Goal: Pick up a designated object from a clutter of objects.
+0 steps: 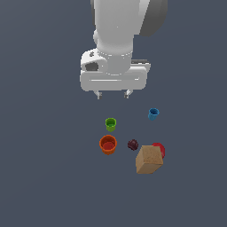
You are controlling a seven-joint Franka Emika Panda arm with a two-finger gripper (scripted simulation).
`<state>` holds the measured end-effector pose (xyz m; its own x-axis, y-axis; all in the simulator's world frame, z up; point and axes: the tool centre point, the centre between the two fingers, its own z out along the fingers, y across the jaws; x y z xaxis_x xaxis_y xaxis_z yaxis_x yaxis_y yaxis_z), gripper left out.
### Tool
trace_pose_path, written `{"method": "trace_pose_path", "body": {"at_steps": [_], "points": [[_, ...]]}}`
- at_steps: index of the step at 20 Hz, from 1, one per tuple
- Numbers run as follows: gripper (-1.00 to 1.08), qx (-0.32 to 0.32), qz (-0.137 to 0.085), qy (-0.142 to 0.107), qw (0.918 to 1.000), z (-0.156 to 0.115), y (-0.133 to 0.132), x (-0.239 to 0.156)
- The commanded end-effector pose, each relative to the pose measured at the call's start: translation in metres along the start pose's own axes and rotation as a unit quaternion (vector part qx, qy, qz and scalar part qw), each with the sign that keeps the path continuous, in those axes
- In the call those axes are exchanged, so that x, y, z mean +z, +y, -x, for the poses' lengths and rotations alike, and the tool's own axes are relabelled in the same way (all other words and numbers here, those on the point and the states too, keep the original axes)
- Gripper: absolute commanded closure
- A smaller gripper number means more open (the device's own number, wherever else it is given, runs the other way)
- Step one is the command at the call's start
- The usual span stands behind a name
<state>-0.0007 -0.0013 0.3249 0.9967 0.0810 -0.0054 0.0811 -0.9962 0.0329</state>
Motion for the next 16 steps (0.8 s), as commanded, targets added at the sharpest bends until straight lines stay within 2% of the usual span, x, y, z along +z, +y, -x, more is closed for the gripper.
{"method": "trace_pose_path", "body": {"at_steps": [1, 16], "points": [[-0.92, 0.000, 0.000, 0.000, 1.0000, 0.0000, 0.0000, 0.0000], [-0.92, 0.000, 0.007, 0.000, 1.0000, -0.0027, -0.0038, 0.0066]]}}
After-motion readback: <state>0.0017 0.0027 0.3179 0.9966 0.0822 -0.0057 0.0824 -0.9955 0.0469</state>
